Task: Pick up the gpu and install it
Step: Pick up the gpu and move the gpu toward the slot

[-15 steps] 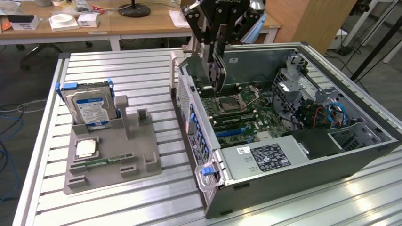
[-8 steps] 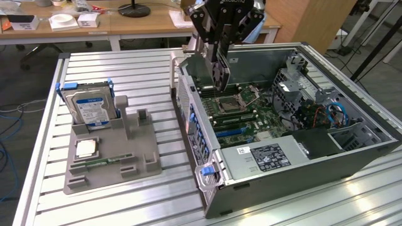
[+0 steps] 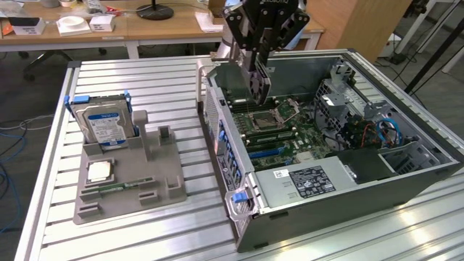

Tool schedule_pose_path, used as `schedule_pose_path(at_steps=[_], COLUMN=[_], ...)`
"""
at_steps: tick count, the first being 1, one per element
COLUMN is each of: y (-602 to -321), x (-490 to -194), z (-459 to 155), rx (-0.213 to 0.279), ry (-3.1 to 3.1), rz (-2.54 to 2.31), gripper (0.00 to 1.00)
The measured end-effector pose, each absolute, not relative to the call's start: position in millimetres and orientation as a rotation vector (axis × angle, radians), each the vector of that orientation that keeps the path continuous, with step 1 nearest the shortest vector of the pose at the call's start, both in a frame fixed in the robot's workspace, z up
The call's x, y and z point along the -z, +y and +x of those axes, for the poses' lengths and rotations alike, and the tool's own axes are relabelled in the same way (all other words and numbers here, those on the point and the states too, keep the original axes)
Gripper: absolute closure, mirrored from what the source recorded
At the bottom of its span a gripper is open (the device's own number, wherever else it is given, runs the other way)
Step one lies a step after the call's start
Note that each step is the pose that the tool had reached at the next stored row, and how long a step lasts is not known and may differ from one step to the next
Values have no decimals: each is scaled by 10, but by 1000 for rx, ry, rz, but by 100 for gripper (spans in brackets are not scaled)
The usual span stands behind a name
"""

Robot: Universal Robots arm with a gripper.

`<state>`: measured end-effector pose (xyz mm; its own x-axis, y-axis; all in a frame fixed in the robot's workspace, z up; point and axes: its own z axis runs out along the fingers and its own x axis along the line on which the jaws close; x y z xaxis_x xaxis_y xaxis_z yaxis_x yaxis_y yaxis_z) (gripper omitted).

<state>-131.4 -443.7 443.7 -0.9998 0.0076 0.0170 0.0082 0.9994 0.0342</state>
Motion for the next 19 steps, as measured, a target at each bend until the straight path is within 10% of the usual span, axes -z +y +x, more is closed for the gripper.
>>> schedule_pose_path(at_steps=[19], y=[-4438], x=[-4437], z=[-1092], rx=[54], ry=[-3124], rz=[-12], gripper=[74])
